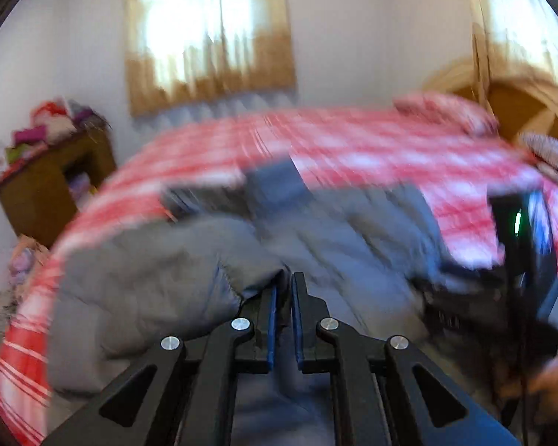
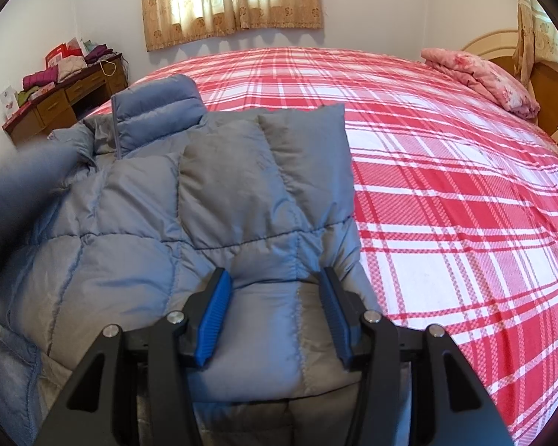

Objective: Fold large clothes

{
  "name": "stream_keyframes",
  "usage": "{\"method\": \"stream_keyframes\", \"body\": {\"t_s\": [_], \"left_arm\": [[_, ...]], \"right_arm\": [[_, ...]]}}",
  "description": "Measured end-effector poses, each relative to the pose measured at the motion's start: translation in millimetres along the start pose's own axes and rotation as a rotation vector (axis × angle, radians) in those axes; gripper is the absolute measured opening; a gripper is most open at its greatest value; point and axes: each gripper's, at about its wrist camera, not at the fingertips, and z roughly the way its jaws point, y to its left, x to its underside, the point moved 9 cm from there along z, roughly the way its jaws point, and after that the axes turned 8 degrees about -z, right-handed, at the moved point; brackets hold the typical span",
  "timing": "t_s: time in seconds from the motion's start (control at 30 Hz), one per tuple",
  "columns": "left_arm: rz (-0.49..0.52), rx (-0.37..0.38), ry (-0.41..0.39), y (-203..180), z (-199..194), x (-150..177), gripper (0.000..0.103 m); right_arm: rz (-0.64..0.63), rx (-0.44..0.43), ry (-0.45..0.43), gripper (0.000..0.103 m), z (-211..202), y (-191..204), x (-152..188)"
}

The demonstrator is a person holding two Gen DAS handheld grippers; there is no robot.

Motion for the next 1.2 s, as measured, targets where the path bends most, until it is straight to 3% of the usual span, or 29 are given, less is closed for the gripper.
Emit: {"method": "stream_keyframes", "body": {"t_s": [0.1,0.23,0.43,0.53,0.7,0.8,0.87,0.97,1.1,1.2], "left_arm": [[-0.016,0.028,0.110,1.1,17.7,25.9,0.007],[-0.031,0.052,0.145,-0.3,16.5,39.2,0.007],[0.044,0.107,0.197,-13.1,3.9,56.4,0.007],[-0.039,0.106,0.156,-2.9,-17.0,59.2,0.007],[-0.240,-0.008,0.092,60.9,-63.9,70.0,0.007],[-0.343,-0.061,0.055,104.1,-93.3,80.7,0.007],[-0.382,-0.095,0.026,125.9,-109.0,84.5,0.007],[-0.416,-0.135,-0.018,150.5,-130.3,84.1,0.007],[-0.480,-0.147,-0.075,172.2,-153.0,79.0,0.007],[-0.498,-0.152,-0.104,183.4,-171.6,76.9,0.007]], "right_arm": [[0.010,-0.014,-0.005,0.054,-0.1,-1.7,0.1],[0.020,-0.027,-0.009,0.055,-0.3,-2.2,-0.2],[0.016,-0.026,-0.006,0.056,-0.5,-1.9,0.7],[0.005,-0.033,-0.002,0.060,0.0,0.4,0.8],[-0.099,0.027,0.017,0.065,-9.8,17.4,-6.8],[-0.068,-0.087,-0.090,0.072,-51.7,47.0,-24.8],[-0.084,-0.170,-0.177,0.096,-84.1,82.9,-39.7],[-0.185,-0.252,-0.244,0.102,-108.7,146.1,-51.5],[-0.335,-0.247,-0.227,0.102,-98.7,221.0,-51.4],[-0.430,-0.110,-0.158,0.101,-66.2,246.9,-44.0]]}}
